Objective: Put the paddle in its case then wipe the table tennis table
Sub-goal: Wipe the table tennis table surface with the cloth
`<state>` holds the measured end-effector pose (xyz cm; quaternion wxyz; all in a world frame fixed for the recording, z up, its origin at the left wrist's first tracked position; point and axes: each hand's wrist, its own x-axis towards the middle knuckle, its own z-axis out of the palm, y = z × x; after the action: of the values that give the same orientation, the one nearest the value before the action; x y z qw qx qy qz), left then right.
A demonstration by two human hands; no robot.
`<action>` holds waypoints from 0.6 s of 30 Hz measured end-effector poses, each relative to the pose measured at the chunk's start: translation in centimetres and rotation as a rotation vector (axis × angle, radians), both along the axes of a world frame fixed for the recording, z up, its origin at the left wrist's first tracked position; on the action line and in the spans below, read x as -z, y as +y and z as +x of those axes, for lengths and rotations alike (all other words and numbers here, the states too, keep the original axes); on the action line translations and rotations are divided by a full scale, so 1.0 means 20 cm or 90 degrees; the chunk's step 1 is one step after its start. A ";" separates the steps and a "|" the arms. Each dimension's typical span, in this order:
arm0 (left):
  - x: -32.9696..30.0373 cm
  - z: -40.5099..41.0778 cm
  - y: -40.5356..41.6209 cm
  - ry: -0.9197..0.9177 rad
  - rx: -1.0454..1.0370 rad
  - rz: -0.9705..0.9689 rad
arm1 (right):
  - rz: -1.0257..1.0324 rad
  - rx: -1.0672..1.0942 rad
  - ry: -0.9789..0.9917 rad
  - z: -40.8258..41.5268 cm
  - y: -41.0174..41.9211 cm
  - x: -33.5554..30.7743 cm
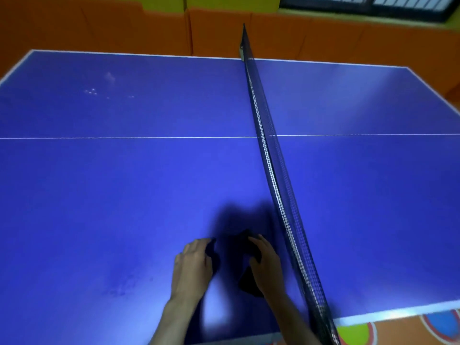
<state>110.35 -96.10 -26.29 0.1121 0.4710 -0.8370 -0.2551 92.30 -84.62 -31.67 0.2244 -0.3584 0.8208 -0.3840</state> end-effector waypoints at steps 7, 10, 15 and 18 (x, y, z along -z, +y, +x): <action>0.18 -0.20 -0.41 0.012 -0.005 0.007 | 0.029 0.080 0.061 -0.25 -0.36 0.17; 0.32 -0.32 -0.58 0.025 0.010 -0.001 | 0.072 0.073 0.067 -0.30 -0.43 0.32; 0.54 -0.43 -0.91 -0.033 0.034 -0.071 | 0.182 -0.059 0.277 -0.34 -0.49 0.59; 0.67 -0.41 -1.15 -0.082 0.037 -0.128 | 0.213 -0.020 0.356 -0.46 -0.61 0.60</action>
<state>102.14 -119.10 -39.68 0.0973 0.4482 -0.8771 -0.1425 83.18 -96.79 -43.65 0.0520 -0.4209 0.8967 -0.1266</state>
